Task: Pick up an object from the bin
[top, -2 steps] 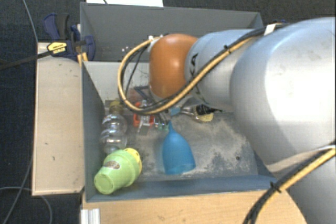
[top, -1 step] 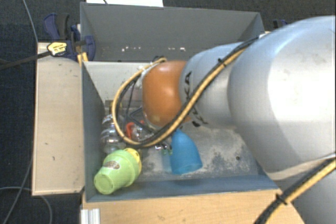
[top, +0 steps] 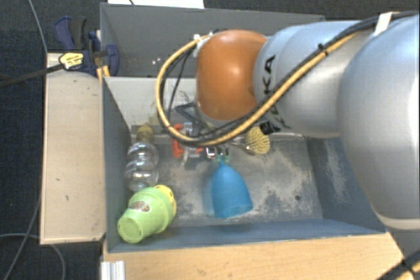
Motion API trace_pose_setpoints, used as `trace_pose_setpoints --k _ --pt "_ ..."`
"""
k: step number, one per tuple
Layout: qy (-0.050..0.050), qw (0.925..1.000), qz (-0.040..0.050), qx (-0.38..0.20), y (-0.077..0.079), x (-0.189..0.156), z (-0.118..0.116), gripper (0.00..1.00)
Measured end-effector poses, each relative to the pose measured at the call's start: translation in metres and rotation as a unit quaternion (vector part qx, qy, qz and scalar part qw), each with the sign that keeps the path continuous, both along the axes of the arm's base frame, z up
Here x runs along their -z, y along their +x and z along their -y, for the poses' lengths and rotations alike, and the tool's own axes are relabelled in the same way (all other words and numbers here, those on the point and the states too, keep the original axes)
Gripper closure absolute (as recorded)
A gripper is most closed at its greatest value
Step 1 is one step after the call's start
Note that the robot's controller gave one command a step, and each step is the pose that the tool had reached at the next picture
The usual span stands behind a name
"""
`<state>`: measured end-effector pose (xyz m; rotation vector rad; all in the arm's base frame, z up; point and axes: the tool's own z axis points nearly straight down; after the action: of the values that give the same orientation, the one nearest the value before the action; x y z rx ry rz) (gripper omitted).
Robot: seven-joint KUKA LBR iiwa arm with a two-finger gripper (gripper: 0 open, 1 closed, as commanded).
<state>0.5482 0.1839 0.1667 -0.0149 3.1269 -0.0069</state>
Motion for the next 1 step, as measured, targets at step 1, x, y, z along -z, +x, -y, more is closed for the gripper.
trace_pose_setpoints --k 1 --pt "0.001 0.9999 0.005 0.013 0.002 -0.0273 0.0008 1.0"
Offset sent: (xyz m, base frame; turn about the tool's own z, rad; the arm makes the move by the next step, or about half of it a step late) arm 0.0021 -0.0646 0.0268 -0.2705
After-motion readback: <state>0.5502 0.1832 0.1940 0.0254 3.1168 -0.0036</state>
